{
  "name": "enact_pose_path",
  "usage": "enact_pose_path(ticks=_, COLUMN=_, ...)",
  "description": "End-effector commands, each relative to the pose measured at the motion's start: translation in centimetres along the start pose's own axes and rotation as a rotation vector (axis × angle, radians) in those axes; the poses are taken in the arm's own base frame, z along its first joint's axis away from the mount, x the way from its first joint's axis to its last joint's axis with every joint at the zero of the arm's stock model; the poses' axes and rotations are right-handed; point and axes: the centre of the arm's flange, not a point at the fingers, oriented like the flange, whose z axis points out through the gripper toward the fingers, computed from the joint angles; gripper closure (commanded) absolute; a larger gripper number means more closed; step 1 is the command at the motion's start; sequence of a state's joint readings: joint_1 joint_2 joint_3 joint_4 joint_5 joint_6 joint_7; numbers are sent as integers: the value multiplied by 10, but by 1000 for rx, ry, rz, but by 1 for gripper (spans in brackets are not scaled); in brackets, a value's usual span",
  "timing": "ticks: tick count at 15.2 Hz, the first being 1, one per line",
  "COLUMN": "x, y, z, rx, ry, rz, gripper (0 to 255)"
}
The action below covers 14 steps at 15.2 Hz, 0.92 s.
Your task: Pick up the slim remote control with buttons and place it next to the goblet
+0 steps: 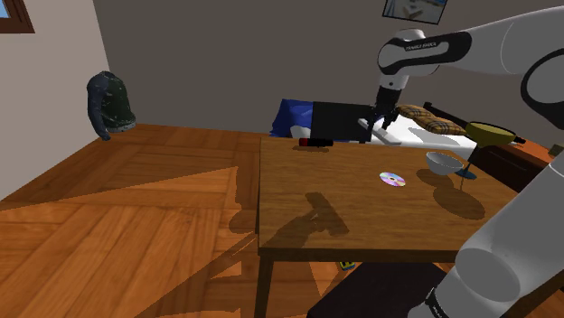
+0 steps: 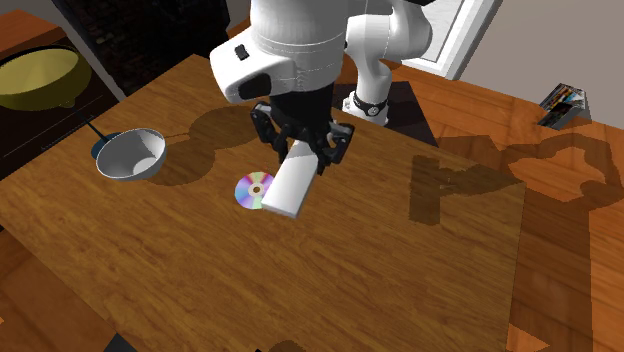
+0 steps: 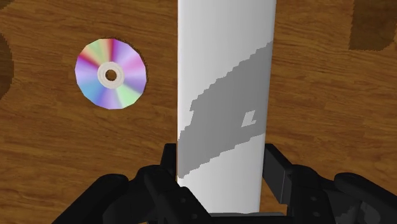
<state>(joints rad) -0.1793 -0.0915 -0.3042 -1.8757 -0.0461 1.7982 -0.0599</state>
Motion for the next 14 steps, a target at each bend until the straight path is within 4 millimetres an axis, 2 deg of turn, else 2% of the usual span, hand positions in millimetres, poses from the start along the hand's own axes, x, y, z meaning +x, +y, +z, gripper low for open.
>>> enact_pose_path(ticks=1, x=-1, y=0, z=-11, rx=0, ry=0, rz=0, gripper=255)
enact_pose_path(ticks=14, x=0, y=1, z=-80, rx=0, ry=0, rz=0, gripper=255)
